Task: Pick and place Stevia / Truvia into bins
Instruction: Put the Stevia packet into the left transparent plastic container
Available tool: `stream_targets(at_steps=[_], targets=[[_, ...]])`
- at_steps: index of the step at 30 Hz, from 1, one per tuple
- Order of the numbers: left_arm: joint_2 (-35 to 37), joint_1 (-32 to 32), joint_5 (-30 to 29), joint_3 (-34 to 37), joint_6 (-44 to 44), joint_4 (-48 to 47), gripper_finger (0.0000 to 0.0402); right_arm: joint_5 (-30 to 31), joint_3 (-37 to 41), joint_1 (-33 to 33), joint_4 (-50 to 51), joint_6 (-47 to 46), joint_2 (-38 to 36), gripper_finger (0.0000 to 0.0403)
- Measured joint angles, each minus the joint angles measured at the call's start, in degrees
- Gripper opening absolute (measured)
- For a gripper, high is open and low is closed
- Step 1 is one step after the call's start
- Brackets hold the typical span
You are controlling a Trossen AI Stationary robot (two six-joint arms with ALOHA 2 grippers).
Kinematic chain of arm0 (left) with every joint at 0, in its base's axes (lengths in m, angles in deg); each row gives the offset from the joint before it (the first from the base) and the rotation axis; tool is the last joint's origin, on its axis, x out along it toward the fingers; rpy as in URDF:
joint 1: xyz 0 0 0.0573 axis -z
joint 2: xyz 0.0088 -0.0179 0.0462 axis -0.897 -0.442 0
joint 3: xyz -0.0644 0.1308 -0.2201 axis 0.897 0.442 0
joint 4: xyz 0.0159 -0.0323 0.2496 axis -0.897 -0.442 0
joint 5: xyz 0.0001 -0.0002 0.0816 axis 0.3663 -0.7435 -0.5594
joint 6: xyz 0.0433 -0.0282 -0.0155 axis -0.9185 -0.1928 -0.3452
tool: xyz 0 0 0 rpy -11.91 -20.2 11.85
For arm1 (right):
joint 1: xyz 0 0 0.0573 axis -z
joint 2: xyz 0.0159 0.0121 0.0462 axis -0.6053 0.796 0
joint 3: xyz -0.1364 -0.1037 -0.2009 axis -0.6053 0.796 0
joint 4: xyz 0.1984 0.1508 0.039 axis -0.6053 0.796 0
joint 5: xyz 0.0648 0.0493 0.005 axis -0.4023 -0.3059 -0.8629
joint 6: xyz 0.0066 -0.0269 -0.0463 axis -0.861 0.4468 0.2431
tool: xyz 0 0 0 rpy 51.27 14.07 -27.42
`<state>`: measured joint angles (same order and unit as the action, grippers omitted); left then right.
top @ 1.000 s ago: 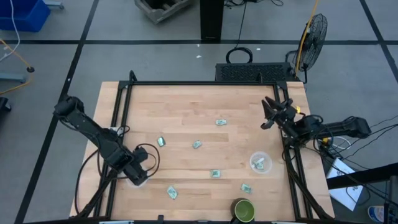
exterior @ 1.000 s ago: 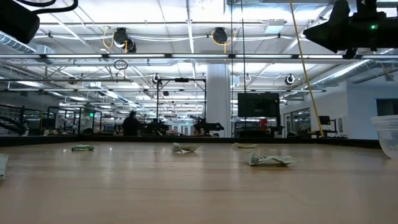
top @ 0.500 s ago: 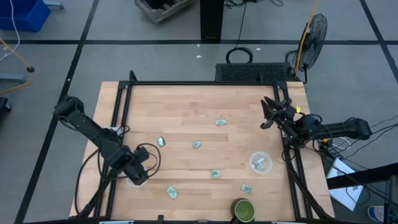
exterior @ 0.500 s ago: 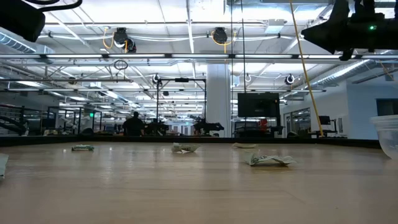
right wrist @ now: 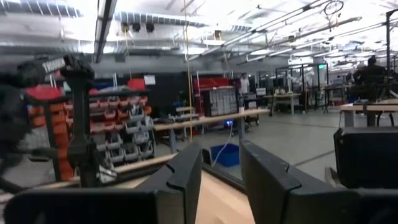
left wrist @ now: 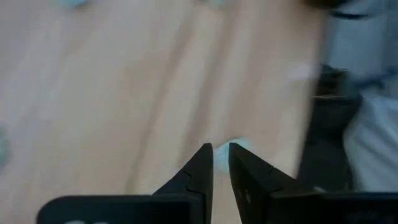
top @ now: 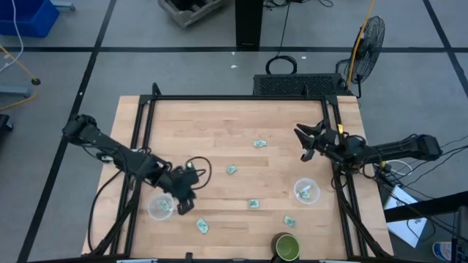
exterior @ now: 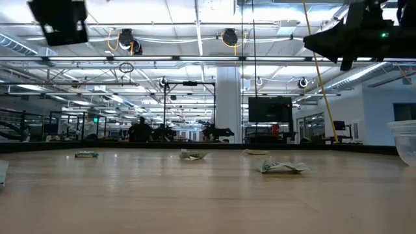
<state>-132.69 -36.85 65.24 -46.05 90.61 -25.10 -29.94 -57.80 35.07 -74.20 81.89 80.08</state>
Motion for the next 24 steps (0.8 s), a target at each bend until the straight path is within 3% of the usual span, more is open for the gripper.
stream_targets(at_steps=[3, 10, 13, 17, 24], targets=[[-2.83, -0.86, 3.21, 0.06, -6.19, 4.34, 0.0072, 0.0, -0.02, 0.0, -0.03, 0.0, 1.38, 0.01], [-10.97, -0.85, 4.02, 0.26, -3.82, 0.35, 0.0131, 0.2, -0.04, 0.0, -0.42, -0.02, 2.16, 0.01], [-14.74, -0.76, 8.09, 0.15, -4.35, 1.31, 0.0148, 0.29, -0.04, 0.0, -2.1, 0.24, 2.25, 0.01], [-19.49, -0.15, 14.54, 0.15, -3.97, 5.59, 0.0153, 0.35, -0.04, 0.0, -6.16, 0.6, 2.27, 0.01], [-25.56, 1.04, 18.49, 0.15, -1.26, 10.92, 0.0152, 0.42, -0.04, 0.0, -11.95, 5.23, 2.27, 0.01]])
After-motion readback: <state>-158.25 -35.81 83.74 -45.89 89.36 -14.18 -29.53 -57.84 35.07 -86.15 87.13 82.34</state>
